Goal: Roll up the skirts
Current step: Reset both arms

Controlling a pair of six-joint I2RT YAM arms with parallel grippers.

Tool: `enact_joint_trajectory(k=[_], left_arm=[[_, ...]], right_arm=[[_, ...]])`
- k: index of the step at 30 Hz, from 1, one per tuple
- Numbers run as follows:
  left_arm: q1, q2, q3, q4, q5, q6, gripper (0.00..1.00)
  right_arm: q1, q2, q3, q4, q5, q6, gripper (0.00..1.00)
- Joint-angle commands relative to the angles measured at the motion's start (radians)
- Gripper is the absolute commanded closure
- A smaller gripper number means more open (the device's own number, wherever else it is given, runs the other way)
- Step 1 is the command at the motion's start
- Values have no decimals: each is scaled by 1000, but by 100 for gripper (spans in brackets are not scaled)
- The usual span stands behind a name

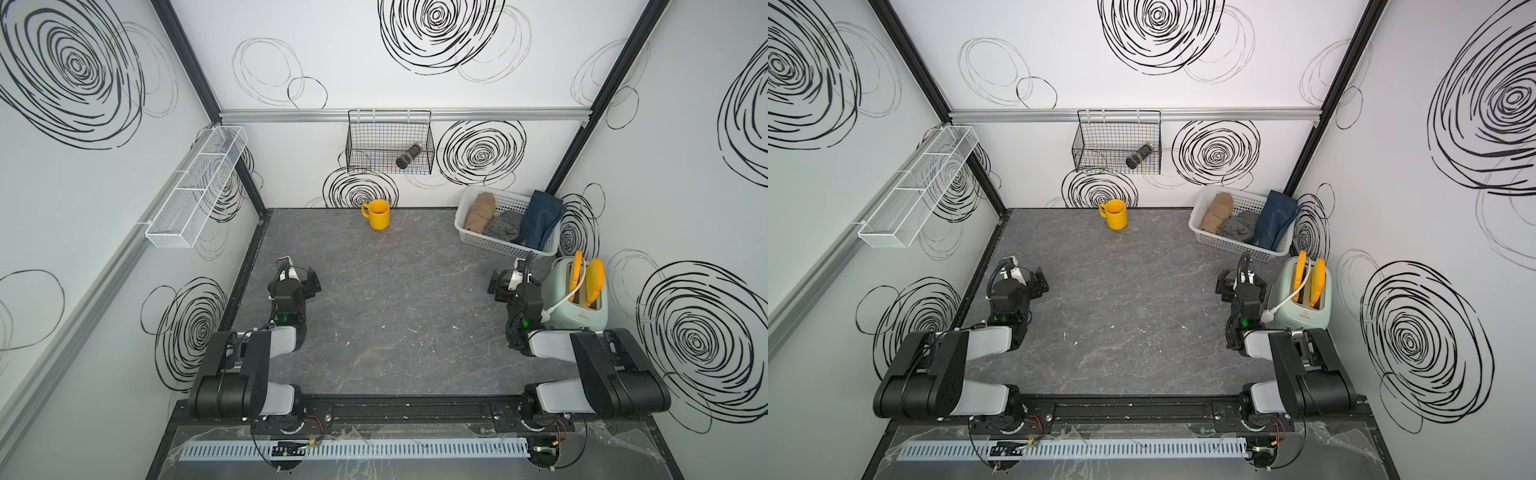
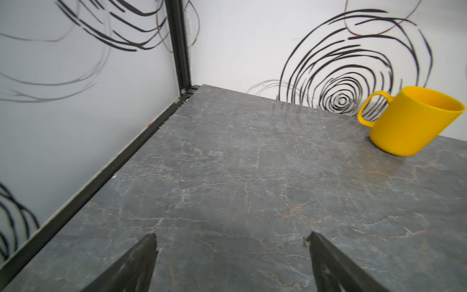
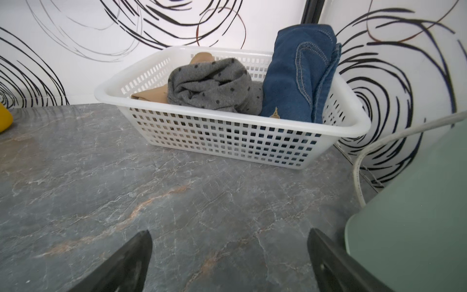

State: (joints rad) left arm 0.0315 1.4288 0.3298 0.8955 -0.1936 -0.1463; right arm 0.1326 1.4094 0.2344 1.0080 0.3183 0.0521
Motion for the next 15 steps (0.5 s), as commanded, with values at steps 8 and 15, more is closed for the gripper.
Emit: enact_joint_trajectory(k=[8, 15], left_arm=[[-97, 60, -141, 465, 36, 125, 4], [-104, 60, -148, 482, 19, 130, 3]], right_arm=[[20, -7, -159, 382, -7, -73, 2], [-112, 62, 15, 104, -148, 46, 2]])
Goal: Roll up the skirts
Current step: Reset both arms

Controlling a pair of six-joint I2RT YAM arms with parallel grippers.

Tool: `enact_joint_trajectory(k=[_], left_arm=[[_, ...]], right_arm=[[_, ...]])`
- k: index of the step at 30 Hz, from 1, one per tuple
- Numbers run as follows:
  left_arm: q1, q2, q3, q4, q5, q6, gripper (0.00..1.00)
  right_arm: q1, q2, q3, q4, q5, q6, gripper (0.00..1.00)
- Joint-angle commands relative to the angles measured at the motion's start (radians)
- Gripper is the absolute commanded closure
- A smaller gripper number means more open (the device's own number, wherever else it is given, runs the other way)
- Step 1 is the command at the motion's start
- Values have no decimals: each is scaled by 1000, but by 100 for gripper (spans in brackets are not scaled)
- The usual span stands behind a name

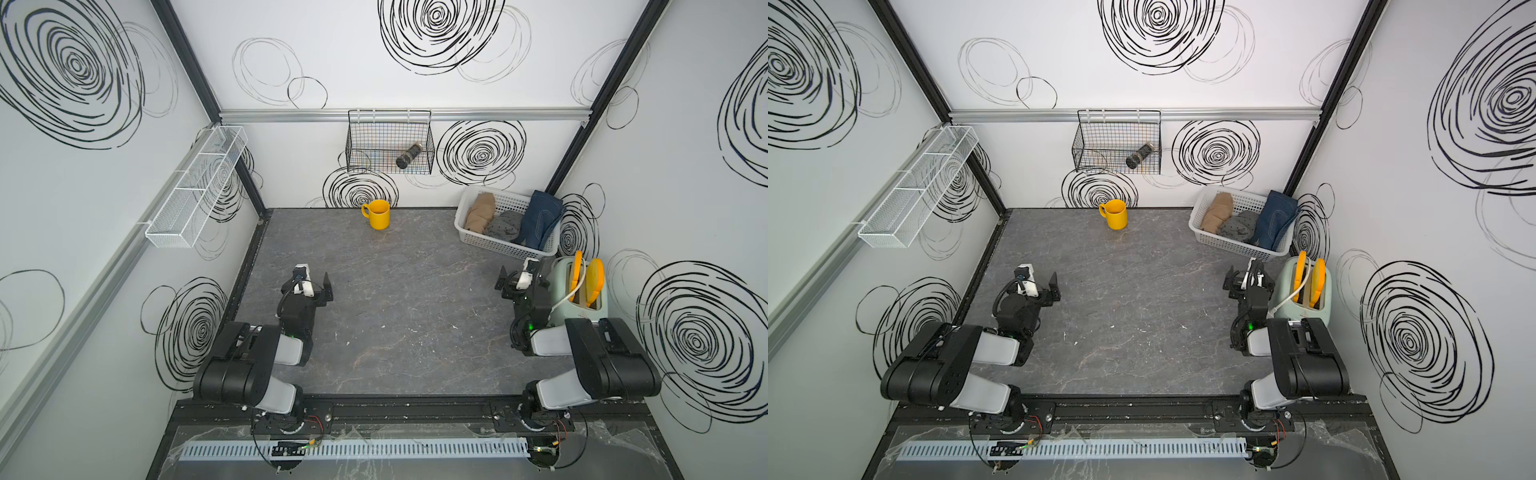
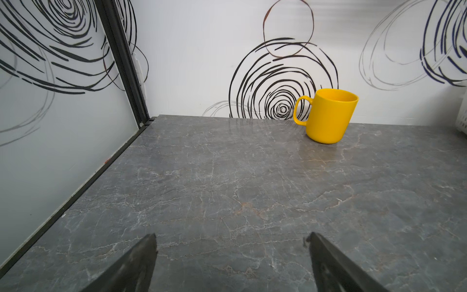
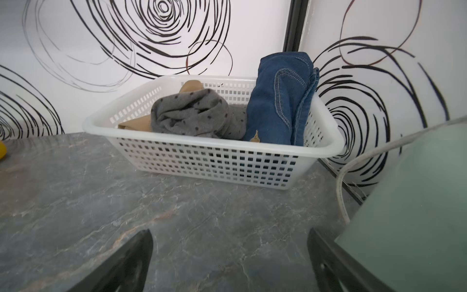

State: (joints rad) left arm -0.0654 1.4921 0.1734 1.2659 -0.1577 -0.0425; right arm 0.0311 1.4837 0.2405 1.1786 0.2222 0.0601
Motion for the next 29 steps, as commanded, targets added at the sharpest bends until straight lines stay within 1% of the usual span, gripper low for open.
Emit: enact_joint_trajectory(k=[1, 3, 4, 18, 19, 21, 22, 29], left_arm=[[-25, -3, 3, 122, -53, 34, 4], [-28, 0, 0, 133, -59, 38, 4], [-28, 0, 0, 130, -57, 37, 4], [-39, 0, -6, 145, -79, 43, 4], [-36, 2, -1, 138, -70, 43, 4], [7, -2, 23, 80, 14, 20, 3], [15, 1, 21, 88, 28, 15, 4], [2, -4, 8, 110, 9, 22, 4]], right_arm=[[-10, -4, -4, -25, -52, 24, 2], [-5, -12, 7, -65, -39, 36, 2], [-4, -7, 2, -45, -37, 31, 2], [4, -12, -2, -44, -24, 29, 2], [3, -12, -1, -43, -23, 30, 2], [4, -12, -3, -44, -21, 30, 2], [4, -12, -1, -44, -22, 30, 2], [3, -12, 0, -47, -25, 31, 2]])
